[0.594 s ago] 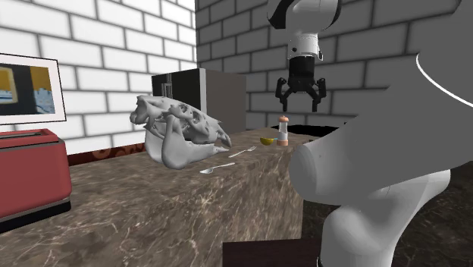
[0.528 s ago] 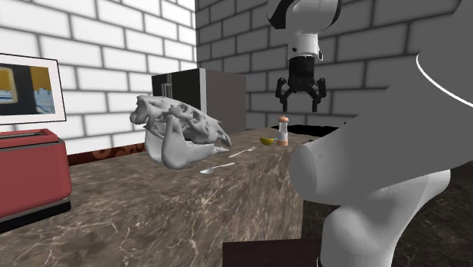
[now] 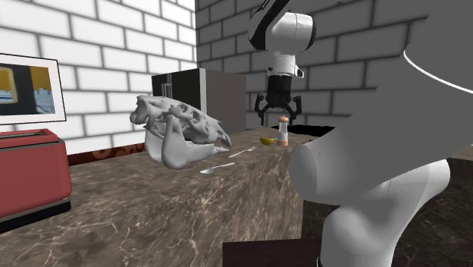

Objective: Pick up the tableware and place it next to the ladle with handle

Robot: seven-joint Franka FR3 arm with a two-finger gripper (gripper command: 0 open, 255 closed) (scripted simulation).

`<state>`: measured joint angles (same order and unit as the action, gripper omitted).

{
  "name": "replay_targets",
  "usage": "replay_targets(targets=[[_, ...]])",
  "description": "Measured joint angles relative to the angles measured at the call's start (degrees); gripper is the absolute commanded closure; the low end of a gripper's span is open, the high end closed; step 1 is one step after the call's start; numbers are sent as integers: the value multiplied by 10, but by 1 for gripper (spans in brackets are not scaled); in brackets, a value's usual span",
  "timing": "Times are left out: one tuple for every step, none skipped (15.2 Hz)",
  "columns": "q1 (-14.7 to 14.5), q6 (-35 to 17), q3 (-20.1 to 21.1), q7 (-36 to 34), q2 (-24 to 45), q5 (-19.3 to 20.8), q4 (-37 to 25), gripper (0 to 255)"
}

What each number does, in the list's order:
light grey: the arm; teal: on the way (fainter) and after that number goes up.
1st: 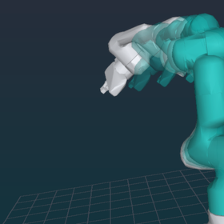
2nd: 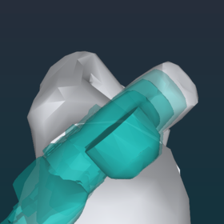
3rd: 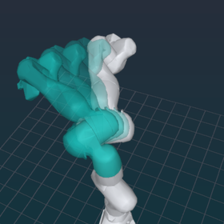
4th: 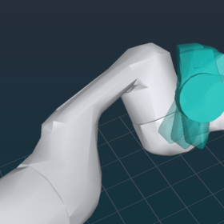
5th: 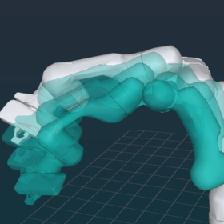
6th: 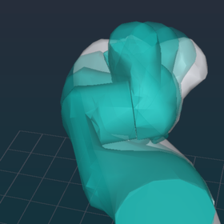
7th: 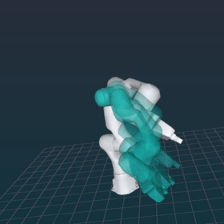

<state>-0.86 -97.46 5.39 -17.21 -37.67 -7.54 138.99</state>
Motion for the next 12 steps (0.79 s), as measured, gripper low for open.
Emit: replay_targets(targets=[[-2, -18, 10, -19, 7, -11, 9, 0], [-3, -32, 22, -39, 19, -21, 9, 0], [-4, -50, 31, -58, 35, -30, 8, 0], [-4, -68, 40, -75, 49, -39, 9, 0], [-5, -79, 50, -94, 62, -47, 4, 0], [-6, -99, 61, -113, 81, -55, 3, 0], [-6, -119, 69, -130, 98, -62, 3, 0], [-5, -133, 76, -145, 111, -67, 0, 0], [-5, -149, 84, -163, 126, -73, -3, 0], [-5, -168, 92, -180, 144, -78, -6, 0], [-4, -183, 101, -198, 166, -81, -16, 0], [-5, -201, 110, -216, 186, -84, -21, 0]])
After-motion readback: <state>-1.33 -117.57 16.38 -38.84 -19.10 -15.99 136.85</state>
